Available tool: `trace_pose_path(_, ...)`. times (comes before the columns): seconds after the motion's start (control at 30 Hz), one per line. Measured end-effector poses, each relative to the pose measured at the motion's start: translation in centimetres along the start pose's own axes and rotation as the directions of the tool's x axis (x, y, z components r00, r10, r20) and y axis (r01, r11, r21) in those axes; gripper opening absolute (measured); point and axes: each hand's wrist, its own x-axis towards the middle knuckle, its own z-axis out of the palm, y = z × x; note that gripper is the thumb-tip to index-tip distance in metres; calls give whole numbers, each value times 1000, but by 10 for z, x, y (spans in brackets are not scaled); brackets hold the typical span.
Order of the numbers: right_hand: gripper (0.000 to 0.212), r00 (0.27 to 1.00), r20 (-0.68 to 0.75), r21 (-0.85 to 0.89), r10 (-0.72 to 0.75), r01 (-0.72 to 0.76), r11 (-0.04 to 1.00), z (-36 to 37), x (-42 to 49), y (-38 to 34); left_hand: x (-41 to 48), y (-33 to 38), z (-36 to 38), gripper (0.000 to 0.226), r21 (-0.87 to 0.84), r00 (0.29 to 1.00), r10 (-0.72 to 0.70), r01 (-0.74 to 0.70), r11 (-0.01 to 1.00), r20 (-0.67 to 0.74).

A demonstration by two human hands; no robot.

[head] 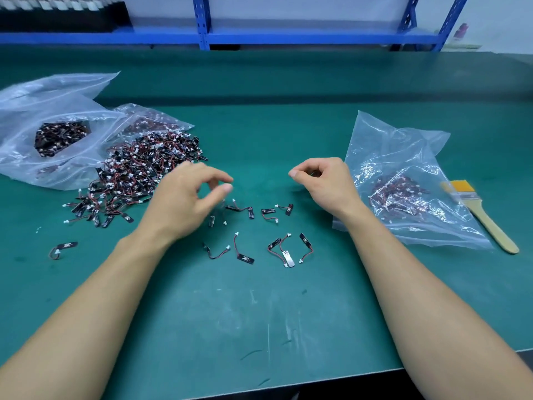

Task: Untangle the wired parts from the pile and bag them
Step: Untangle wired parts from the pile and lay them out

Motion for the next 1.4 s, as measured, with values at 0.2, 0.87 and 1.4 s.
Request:
trace_pose_path(0.2,19,1000,-2,-45,1,-1,999,-1,1,6,-2,-48,-5,9,18,970,-242,242,970,3)
trace_pose_path(0.87,16,999,50,-121,21,-15,993,1,2,11,-2,-58,3,8,-5,959,-259,261,965,111)
trace_pose_path(1.4,19,998,67,-132,19,-10,991,2,1,10,-3,-58,3,9,0,954,-277,279,960,117)
